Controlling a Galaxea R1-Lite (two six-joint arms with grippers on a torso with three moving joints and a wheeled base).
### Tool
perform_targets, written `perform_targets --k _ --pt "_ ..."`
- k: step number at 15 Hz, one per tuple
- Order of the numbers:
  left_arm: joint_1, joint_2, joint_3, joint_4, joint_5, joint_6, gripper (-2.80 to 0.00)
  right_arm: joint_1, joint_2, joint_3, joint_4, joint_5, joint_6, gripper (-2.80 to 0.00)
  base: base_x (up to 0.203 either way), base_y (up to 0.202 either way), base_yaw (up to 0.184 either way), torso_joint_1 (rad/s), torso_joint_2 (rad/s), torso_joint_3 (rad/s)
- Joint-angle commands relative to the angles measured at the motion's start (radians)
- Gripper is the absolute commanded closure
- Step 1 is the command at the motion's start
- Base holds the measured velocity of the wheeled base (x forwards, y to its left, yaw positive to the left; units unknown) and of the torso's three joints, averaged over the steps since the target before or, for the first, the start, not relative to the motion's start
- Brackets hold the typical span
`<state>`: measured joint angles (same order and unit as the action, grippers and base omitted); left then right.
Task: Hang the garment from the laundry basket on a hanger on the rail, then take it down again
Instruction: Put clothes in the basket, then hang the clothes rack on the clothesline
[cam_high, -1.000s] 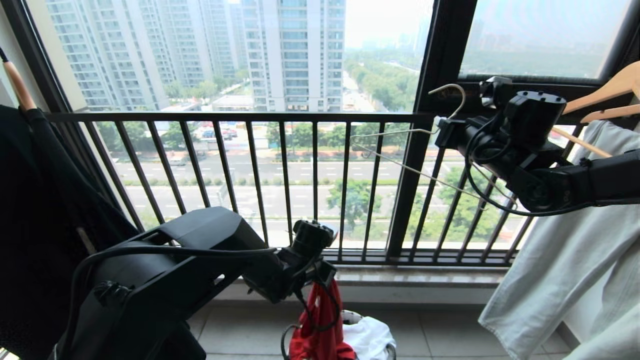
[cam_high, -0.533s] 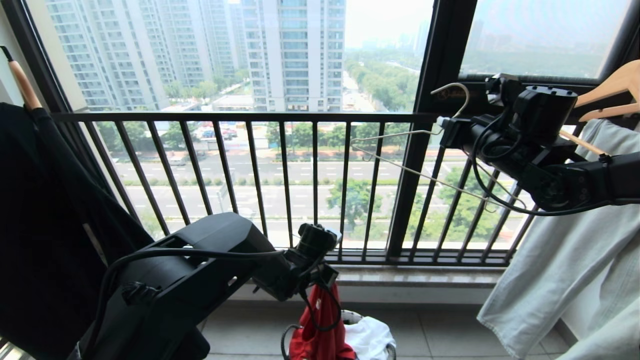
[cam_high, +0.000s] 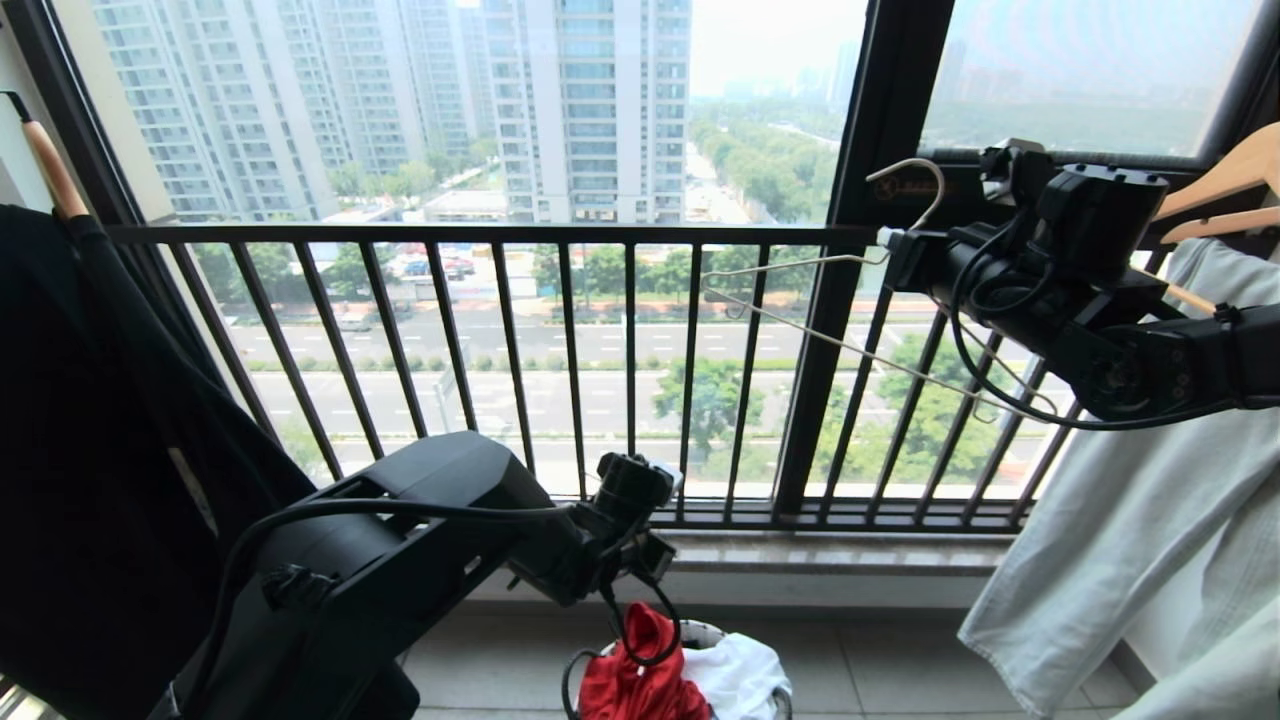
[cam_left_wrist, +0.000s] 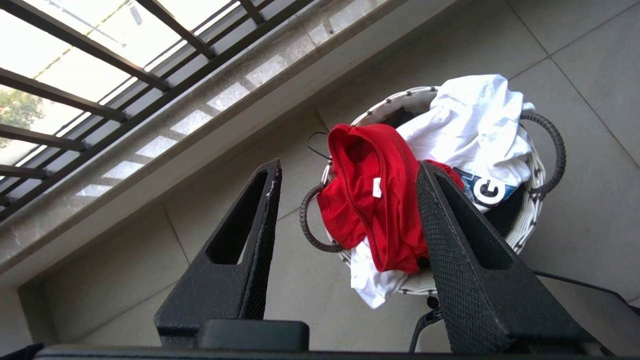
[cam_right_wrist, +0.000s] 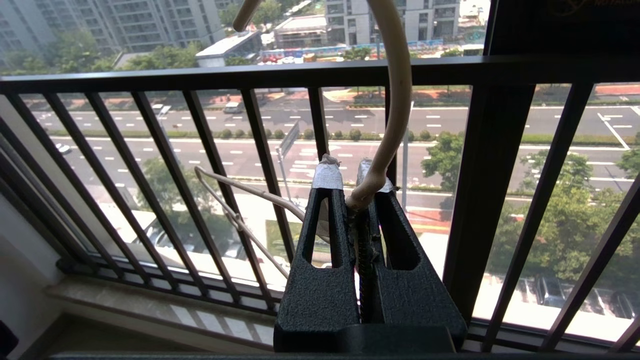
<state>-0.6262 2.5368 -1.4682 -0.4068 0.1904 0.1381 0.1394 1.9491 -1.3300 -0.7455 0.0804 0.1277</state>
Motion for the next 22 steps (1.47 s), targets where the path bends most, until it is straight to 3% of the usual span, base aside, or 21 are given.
perform_targets --k 1,4,5,9,13,14,17,22 --pt "0.0 -0.004 0.007 -0.003 0.001 0.002 -2.8 0.0 -0.001 0.001 -0.004 0.001 0.001 0.0 0.0 0.0 0.0 0.0 0.0 0.0" --pt "0.001 -0.075 0.092 -0.011 0.001 0.002 -2.8 0.005 -0.001 0.003 0.004 0.001 0.0 0.0 0.0 0.0 0.0 0.0 0.0 0.0" --pt "0.001 -0.12 0.143 -0.013 0.002 0.001 0.0 0.008 -0.001 0.002 0.029 0.001 0.0 0.0 0.0 0.0 0.0 0.0 0.0 0.0" --pt "0.012 -0.314 0.363 -0.065 0.003 -0.024 0.0 0.029 0.006 0.022 0.06 0.0 -0.026 0.0 0.0 0.0 0.0 0.0 0.0 0.0" --pt "0.028 -0.524 0.618 -0.215 0.003 -0.113 0.0 0.059 0.006 0.11 0.052 -0.012 -0.095 0.0 0.0 0.0 0.0 0.0 0.0 0.0" --pt "0.045 -0.538 0.628 -0.242 0.006 -0.114 0.0 0.071 -0.014 0.119 0.061 -0.035 -0.096 0.0 0.0 0.0 0.0 0.0 0.0 0.0" --pt "0.085 -0.564 0.588 -0.247 0.01 -0.085 0.0 0.166 -0.078 0.19 0.106 -0.223 -0.099 0.0 0.0 0.0 0.0 0.0 0.0 0.0" --pt "0.103 -0.679 0.577 -0.238 0.017 -0.073 0.0 0.237 -0.267 0.285 0.183 -0.401 -0.1 0.0 0.0 0.0 0.0 0.0 0.0 0.0"
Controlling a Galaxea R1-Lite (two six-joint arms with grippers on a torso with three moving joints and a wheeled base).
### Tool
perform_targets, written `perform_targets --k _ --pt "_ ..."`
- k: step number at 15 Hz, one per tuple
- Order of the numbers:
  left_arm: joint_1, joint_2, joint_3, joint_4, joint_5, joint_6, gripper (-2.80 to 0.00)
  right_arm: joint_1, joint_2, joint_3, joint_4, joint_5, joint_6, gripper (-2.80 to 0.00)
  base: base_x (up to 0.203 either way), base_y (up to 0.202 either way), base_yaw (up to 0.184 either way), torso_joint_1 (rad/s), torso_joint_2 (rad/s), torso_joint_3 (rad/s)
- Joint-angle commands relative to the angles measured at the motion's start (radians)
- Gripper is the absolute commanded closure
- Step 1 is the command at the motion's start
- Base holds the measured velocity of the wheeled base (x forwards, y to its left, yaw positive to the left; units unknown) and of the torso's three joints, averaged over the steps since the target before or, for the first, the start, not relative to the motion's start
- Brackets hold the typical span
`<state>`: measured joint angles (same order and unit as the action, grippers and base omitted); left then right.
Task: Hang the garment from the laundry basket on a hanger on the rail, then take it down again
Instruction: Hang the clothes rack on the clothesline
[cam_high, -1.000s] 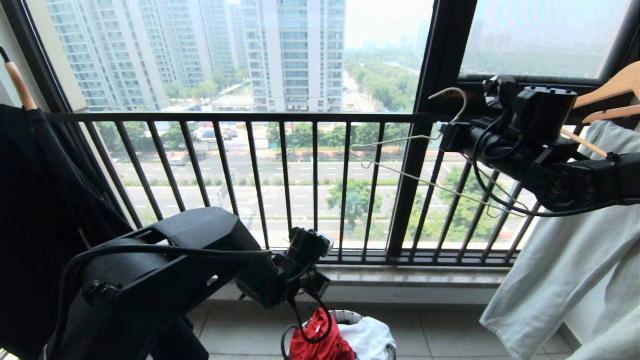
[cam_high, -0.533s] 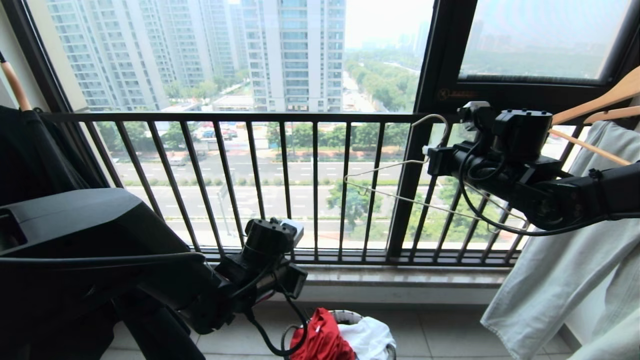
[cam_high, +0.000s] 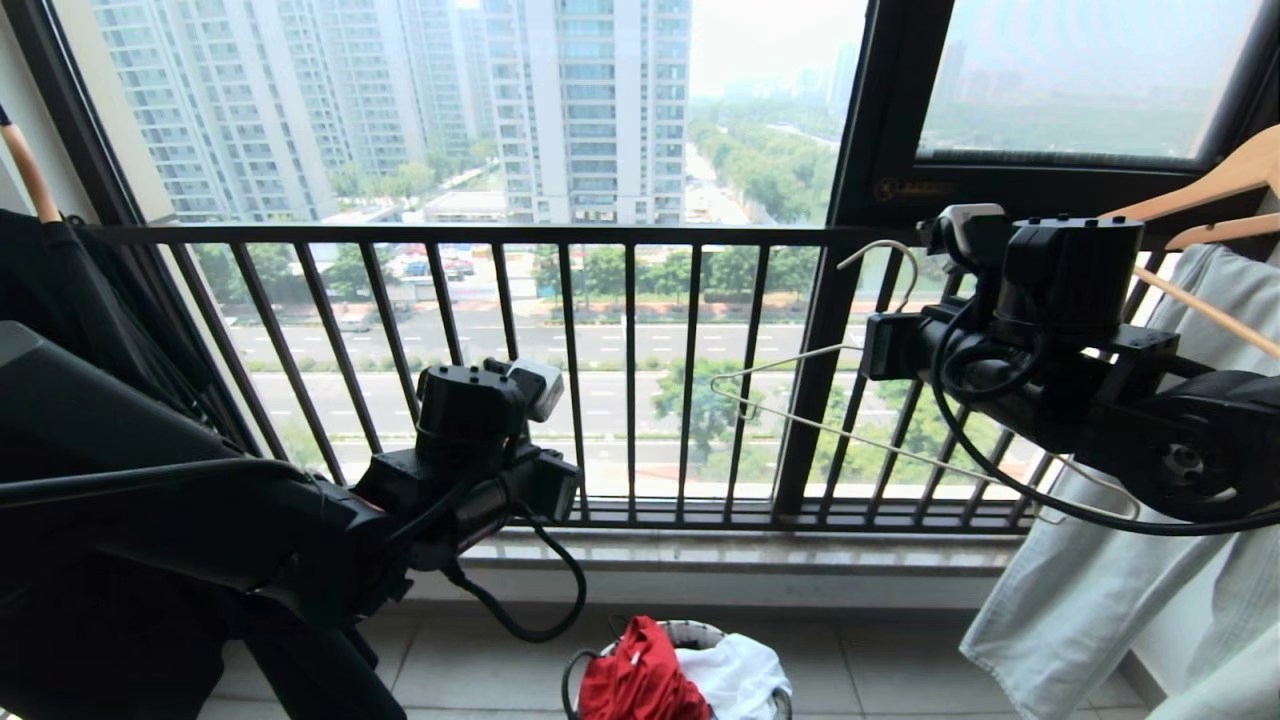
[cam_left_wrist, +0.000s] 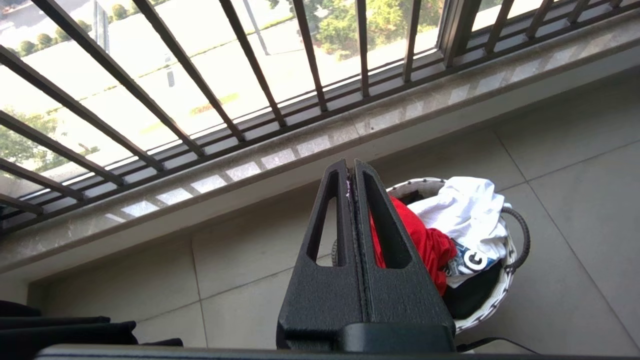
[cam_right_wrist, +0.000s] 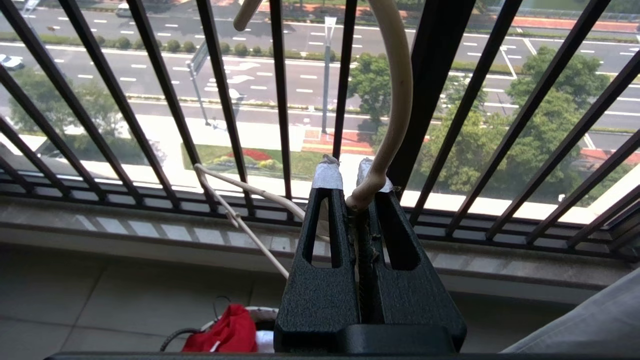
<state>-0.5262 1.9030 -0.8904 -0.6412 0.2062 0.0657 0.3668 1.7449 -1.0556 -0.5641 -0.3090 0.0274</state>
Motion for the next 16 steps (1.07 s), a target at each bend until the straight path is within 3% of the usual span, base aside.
perform_targets --k 1,4,7,10,12,16 --pt "0.012 -0.068 -0.001 -0.002 0.003 0.002 0.0 0.019 -0.101 0.019 0.029 -0.041 0.001 0.0 0.0 0.0 0.0 0.0 0.0 0.0" --pt "0.021 -0.112 -0.004 -0.004 0.047 0.02 0.0 0.031 -0.229 0.04 0.084 -0.091 0.001 0.0 0.0 0.0 0.0 0.0 0.0 0.0" --pt "0.025 -0.138 -0.004 -0.006 0.047 0.017 0.0 0.035 -0.304 0.014 0.135 -0.168 -0.002 0.0 0.0 0.0 0.0 0.0 0.0 0.0" --pt "0.025 -0.145 -0.033 -0.011 0.045 -0.016 0.0 0.05 -0.322 -0.066 0.218 -0.193 -0.002 0.0 0.0 0.0 0.0 0.0 0.0 0.0" --pt "0.025 -0.163 -0.036 -0.011 0.045 -0.031 0.0 0.101 -0.315 -0.106 0.248 -0.23 -0.002 0.0 0.0 0.0 0.0 0.0 0.0 0.0" --pt "0.039 -0.195 -0.056 -0.012 0.048 -0.043 0.0 0.189 -0.194 -0.258 0.25 -0.407 0.002 0.0 0.0 0.0 0.0 0.0 0.0 0.0"
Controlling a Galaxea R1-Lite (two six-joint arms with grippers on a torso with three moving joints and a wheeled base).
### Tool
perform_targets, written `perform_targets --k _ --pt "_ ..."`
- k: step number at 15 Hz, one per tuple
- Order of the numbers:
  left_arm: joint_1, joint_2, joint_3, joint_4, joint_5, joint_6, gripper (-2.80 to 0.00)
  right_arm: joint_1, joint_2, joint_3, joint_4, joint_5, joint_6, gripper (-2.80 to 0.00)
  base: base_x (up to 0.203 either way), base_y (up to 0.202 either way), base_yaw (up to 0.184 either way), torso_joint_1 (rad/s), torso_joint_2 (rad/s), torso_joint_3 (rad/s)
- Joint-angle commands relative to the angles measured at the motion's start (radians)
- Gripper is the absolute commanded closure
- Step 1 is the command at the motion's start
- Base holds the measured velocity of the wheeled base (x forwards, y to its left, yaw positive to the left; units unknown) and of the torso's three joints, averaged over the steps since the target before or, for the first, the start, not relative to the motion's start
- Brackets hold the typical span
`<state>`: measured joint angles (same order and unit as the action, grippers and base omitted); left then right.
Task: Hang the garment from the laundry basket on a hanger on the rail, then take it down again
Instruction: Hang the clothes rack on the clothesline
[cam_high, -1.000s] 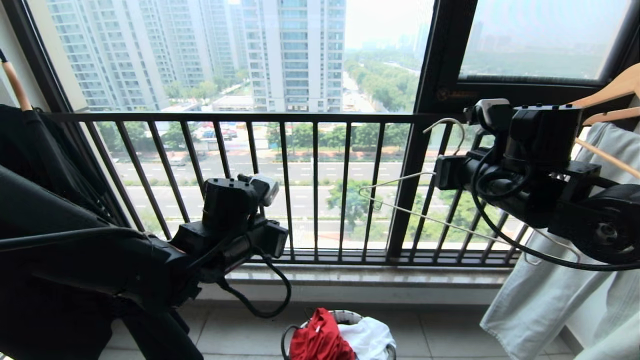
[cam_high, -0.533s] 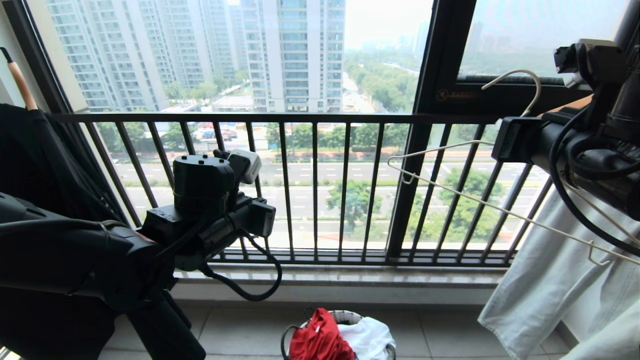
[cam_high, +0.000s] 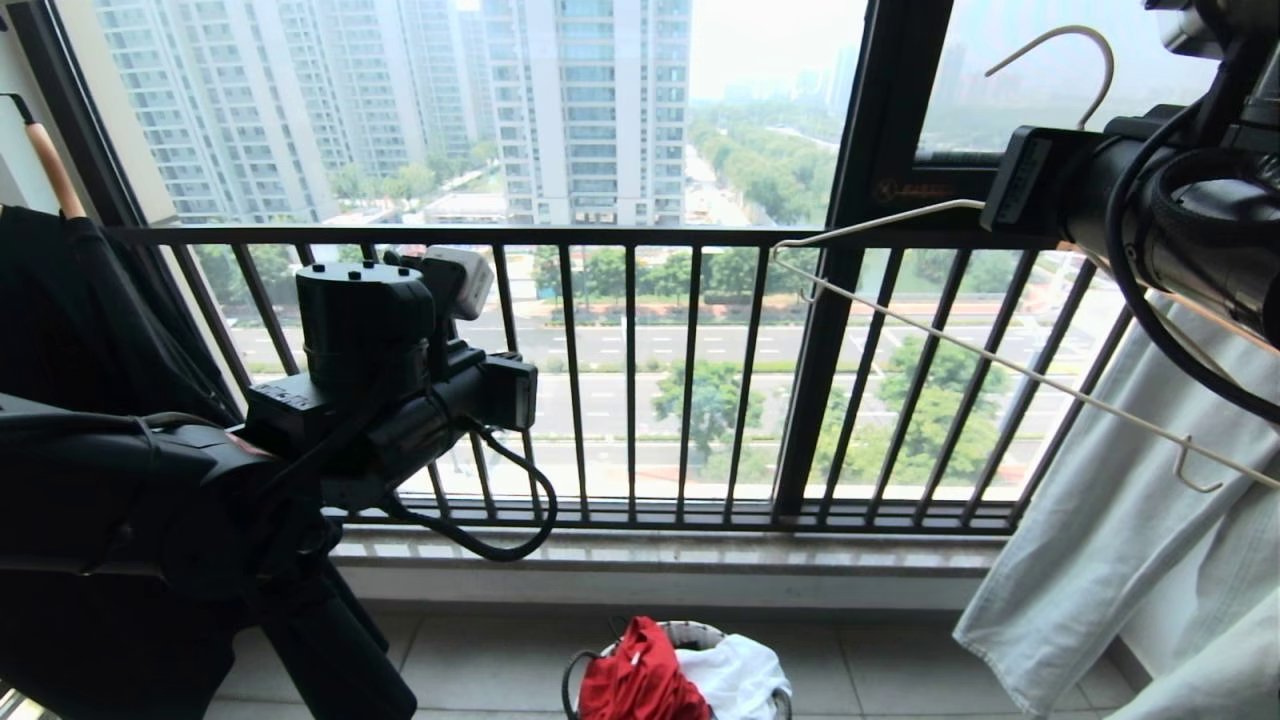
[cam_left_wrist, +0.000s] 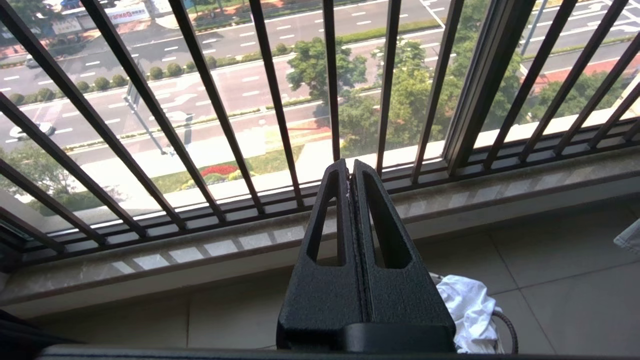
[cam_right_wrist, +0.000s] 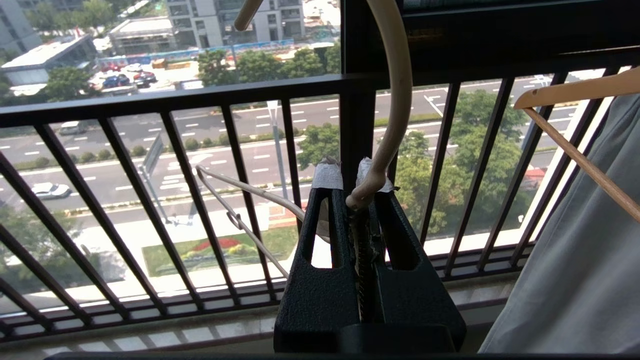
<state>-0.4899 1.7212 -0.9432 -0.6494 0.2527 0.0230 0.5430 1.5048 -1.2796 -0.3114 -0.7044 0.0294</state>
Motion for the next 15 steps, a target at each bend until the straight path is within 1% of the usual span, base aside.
perform_targets --k 1,3,4,7,8,10,13,15 --pt "0.005 -0.021 -0.005 -0.004 0.005 0.0 0.0 0.031 0.068 -0.068 -0.004 -0.038 0.001 0.0 0.0 0.0 0.0 0.0 0.0 0.0" --pt "0.011 -0.037 -0.009 -0.004 0.004 0.001 0.0 0.083 0.122 -0.101 -0.005 -0.084 0.001 0.0 0.0 0.0 0.0 0.0 0.0 0.0" --pt "0.011 -0.041 -0.009 -0.004 0.005 0.0 0.0 0.094 0.154 -0.126 -0.013 -0.093 0.002 0.0 0.0 0.0 0.0 0.0 0.0 0.0" --pt "0.026 -0.057 -0.011 -0.004 0.005 0.0 0.0 0.12 0.228 -0.279 -0.044 -0.13 -0.004 0.0 0.0 0.0 0.0 0.0 0.0 0.0" --pt "0.031 -0.06 -0.012 -0.004 0.005 0.001 0.0 0.127 0.249 -0.31 -0.049 -0.138 -0.027 0.0 0.0 0.0 0.0 0.0 0.0 0.0" --pt "0.036 -0.063 -0.012 -0.004 0.005 0.002 0.0 0.125 0.247 -0.323 -0.054 -0.145 -0.039 0.0 0.0 0.0 0.0 0.0 0.0 0.0" --pt "0.04 -0.063 -0.012 -0.004 0.005 0.002 0.0 0.109 0.175 -0.301 -0.057 -0.165 -0.036 0.0 0.0 0.0 0.0 0.0 0.0 0.0" --pt "0.04 -0.063 -0.012 -0.004 0.005 0.002 0.0 0.054 0.135 -0.278 -0.054 -0.169 -0.037 0.0 0.0 0.0 0.0 0.0 0.0 0.0"
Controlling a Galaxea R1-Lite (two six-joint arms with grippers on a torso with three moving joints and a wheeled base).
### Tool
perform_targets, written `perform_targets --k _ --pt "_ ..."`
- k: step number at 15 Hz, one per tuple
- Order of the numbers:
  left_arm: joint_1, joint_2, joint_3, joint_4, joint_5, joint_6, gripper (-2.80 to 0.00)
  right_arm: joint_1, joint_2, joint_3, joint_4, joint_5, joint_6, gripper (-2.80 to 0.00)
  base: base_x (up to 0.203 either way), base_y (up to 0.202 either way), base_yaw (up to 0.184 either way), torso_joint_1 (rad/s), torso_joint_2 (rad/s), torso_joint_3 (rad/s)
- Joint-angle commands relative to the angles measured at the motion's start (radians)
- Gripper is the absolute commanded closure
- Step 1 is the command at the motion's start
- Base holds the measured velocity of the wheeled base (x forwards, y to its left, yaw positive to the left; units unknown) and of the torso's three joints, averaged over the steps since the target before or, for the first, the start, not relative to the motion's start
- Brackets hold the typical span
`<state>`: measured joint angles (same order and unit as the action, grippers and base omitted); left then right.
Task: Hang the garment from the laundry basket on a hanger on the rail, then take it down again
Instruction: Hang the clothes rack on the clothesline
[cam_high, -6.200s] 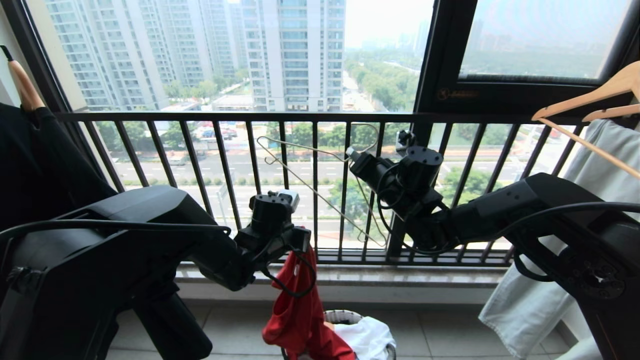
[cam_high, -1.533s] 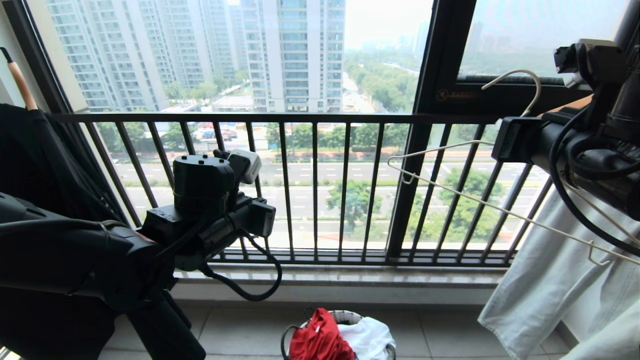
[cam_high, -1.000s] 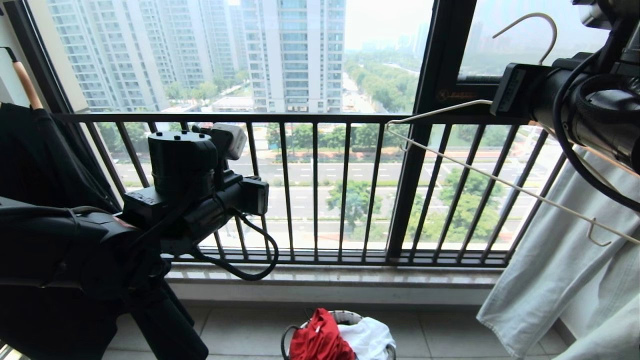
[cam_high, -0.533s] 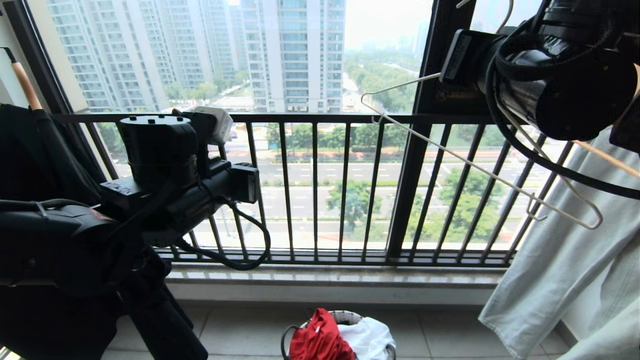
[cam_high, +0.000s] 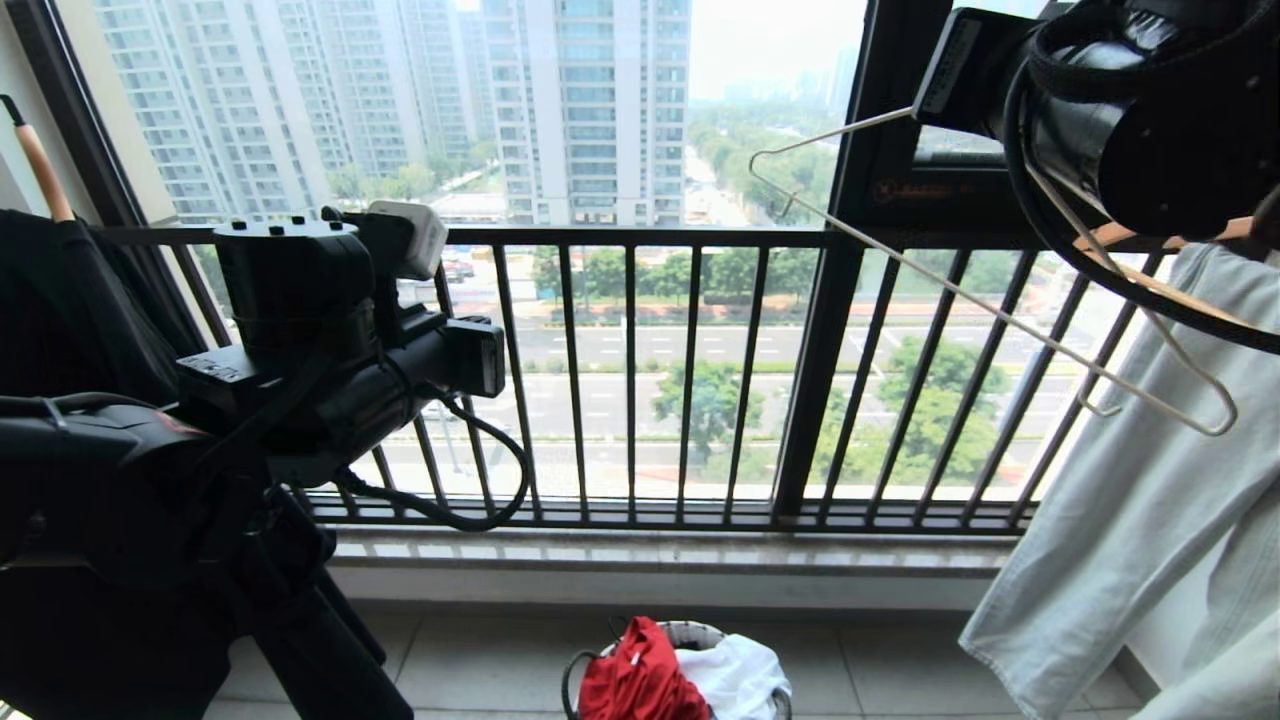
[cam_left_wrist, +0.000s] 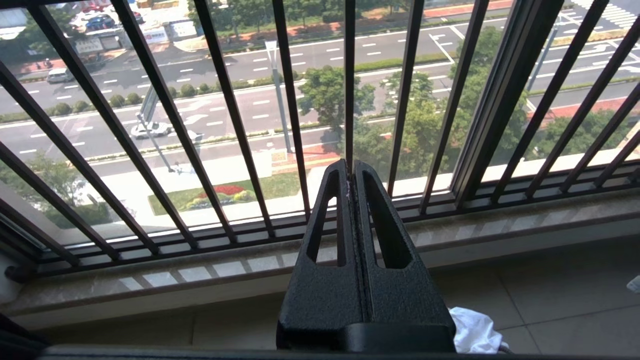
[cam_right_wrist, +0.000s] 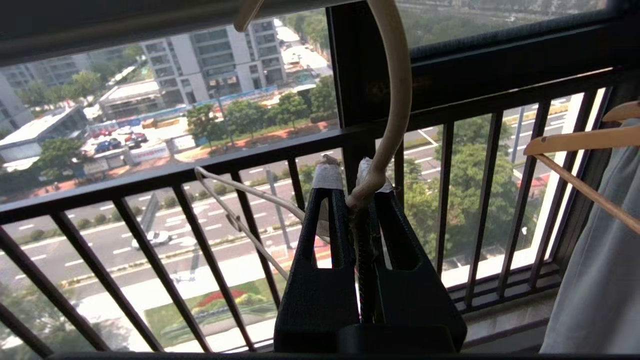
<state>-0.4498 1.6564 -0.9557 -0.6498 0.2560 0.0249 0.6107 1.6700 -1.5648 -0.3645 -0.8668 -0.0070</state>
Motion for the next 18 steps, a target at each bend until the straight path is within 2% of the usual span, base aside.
perform_targets --k 1,4,8,18 --pt "-0.001 0.003 0.002 -0.004 0.002 0.0 0.0 -0.059 -0.036 0.012 -0.002 -0.001 -0.001 0.0 0.0 0.0 0.0 0.0 0.0 0.0" --pt "0.0 0.002 0.002 -0.004 0.003 0.001 0.0 -0.188 -0.065 0.035 -0.002 0.042 0.001 0.0 0.0 0.0 0.0 0.0 0.0 0.0" --pt "-0.001 0.003 0.0 -0.004 0.003 0.001 0.0 -0.27 -0.093 0.049 -0.004 0.094 0.002 0.0 0.0 0.0 0.0 0.0 0.0 0.0" --pt "0.002 -0.006 0.0 -0.005 0.003 0.0 0.0 -0.279 -0.038 0.023 -0.003 0.143 -0.004 0.0 0.0 0.0 0.0 0.0 0.0 0.0"
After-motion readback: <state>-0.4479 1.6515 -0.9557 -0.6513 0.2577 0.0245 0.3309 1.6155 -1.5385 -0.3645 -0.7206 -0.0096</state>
